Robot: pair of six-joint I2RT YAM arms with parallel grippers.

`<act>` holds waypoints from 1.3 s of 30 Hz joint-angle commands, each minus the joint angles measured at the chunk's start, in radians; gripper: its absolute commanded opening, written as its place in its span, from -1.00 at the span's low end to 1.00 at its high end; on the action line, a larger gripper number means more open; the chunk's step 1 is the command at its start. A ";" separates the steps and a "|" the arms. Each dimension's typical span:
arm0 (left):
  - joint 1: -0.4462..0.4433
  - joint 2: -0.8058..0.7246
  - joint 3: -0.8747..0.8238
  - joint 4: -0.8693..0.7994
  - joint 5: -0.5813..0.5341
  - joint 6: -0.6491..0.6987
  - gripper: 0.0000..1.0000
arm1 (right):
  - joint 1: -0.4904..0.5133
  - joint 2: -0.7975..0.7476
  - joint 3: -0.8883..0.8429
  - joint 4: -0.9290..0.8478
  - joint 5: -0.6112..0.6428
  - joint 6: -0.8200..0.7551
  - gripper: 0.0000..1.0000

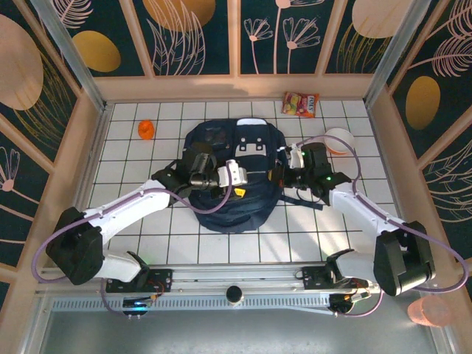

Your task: Pack the student bag

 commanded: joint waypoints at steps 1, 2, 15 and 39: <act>-0.027 0.023 0.041 0.043 0.019 -0.063 0.38 | 0.028 -0.041 0.016 0.035 0.042 -0.023 -1.00; -0.038 0.042 0.045 0.038 0.011 -0.050 0.41 | 0.033 -0.046 0.017 0.038 0.036 -0.023 -1.00; -0.064 0.154 0.076 0.032 -0.158 -0.006 -1.00 | -0.015 -0.074 0.004 0.012 -0.009 -0.025 -1.00; 0.072 0.092 0.403 0.031 -0.277 -0.072 -1.00 | -0.201 -0.269 0.039 -0.059 0.062 0.069 0.15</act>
